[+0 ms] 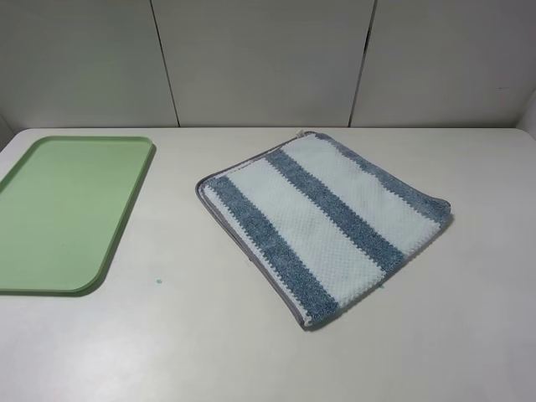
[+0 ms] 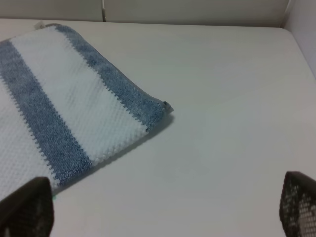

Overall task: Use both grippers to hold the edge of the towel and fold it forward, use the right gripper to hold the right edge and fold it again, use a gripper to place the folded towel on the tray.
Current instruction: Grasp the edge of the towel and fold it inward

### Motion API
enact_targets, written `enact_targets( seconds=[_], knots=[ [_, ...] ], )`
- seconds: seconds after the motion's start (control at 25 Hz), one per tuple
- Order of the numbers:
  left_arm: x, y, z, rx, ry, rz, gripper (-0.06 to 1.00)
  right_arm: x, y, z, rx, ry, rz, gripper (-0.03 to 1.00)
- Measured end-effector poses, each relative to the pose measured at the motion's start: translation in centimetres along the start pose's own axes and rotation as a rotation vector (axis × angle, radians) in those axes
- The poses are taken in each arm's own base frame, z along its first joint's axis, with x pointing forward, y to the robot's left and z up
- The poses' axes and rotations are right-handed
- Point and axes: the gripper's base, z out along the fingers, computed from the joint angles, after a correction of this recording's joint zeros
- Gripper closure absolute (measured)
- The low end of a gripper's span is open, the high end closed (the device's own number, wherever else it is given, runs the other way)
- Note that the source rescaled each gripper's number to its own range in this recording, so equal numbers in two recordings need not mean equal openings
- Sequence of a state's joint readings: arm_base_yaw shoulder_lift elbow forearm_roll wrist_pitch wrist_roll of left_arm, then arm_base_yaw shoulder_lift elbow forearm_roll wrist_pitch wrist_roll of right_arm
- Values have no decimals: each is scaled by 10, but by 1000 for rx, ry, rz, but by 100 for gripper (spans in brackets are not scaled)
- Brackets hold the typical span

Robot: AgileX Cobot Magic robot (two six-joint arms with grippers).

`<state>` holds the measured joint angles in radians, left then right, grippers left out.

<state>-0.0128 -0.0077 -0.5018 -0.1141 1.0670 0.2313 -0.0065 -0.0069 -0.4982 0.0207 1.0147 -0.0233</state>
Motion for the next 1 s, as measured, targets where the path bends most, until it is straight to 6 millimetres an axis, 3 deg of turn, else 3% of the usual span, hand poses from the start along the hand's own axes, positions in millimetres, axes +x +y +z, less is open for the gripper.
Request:
enact_targets(
  seconds=[1.0],
  knots=[
    [0, 0, 0, 0, 0, 0, -6, 0, 3, 0, -32, -1, 20, -3]
  ],
)
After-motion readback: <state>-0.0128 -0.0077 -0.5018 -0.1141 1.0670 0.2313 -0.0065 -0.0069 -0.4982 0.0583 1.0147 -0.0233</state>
